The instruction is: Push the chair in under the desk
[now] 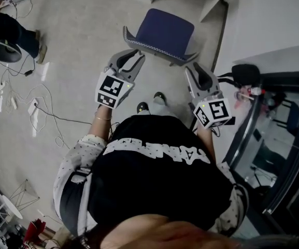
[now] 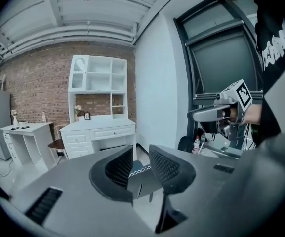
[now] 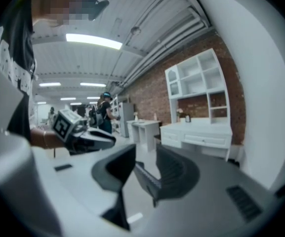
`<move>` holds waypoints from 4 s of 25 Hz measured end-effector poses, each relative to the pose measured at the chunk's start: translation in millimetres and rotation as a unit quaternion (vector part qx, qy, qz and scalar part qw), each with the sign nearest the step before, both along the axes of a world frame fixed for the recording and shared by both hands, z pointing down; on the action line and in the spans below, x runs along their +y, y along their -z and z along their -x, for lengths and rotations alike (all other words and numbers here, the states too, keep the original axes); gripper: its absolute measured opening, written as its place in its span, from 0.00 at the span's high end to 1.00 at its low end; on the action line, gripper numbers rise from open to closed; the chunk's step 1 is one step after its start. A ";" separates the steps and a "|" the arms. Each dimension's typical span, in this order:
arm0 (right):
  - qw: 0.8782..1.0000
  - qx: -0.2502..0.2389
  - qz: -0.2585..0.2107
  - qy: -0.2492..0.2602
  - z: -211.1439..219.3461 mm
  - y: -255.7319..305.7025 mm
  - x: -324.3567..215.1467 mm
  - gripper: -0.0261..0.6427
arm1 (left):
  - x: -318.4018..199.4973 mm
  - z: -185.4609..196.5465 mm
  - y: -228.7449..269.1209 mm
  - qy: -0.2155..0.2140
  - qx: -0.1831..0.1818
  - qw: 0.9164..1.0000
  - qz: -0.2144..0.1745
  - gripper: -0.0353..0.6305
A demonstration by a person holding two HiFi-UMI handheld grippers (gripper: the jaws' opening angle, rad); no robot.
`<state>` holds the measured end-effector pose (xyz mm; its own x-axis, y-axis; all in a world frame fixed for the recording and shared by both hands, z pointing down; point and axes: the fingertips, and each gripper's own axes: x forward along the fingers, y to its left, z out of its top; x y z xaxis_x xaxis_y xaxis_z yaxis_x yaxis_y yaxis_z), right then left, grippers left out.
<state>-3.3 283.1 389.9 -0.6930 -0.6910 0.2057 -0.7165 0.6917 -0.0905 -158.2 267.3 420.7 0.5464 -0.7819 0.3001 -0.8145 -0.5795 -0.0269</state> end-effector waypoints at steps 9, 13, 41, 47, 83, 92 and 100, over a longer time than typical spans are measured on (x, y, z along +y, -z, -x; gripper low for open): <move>0.997 0.043 0.041 0.041 -11.0 -41.6 -38.3 0.73 | -34.7 -14.2 -42.1 0.005 -0.073 0.996 0.042 0.69; 0.995 0.057 0.063 0.058 -18.7 -64.8 -49.3 0.70 | -44.5 -23.2 -70.6 -0.001 -0.118 0.991 0.065 0.66; 0.941 0.278 0.157 0.111 26.6 -193.1 -71.5 0.64 | -82.3 5.2 -178.0 -0.165 -0.323 0.921 0.145 0.58; 0.922 0.340 0.147 0.114 24.3 -202.1 -75.5 0.66 | -82.6 -0.3 -178.5 -0.199 -0.330 0.915 0.124 0.65; 0.915 0.365 0.153 0.078 38.0 -207.2 -96.2 0.74 | -109.5 5.5 -179.3 -0.272 -0.364 0.886 0.090 0.70; 0.912 0.372 0.159 0.070 44.0 -212.9 -108.6 0.75 | -124.3 10.8 -183.2 -0.277 -0.369 0.883 0.085 0.71; 0.904 0.392 0.165 0.043 25.9 -214.6 -130.3 0.74 | -139.1 -6.9 -184.9 -0.305 -0.361 0.878 0.075 0.72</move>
